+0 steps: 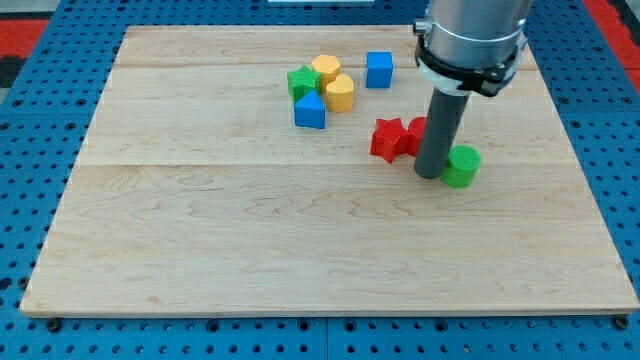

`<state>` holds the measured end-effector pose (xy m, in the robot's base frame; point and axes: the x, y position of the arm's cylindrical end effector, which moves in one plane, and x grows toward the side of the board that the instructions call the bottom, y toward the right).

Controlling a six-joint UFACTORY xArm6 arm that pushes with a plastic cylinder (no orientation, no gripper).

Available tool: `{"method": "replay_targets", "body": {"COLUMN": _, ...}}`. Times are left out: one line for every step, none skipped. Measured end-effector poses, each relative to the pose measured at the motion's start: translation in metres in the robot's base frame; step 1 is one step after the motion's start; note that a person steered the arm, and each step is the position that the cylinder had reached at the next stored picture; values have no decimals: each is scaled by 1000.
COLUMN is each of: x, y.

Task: Separate the red circle and red star

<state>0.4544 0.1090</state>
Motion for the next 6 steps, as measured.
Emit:
{"method": "replay_targets", "body": {"x": -1, "y": -38}}
{"method": "replay_targets", "body": {"x": -20, "y": -51}}
{"method": "replay_targets", "body": {"x": -25, "y": -33}}
{"method": "replay_targets", "body": {"x": -7, "y": -19}}
{"method": "replay_targets", "body": {"x": -8, "y": -5}}
{"method": "replay_targets", "body": {"x": -23, "y": -8}}
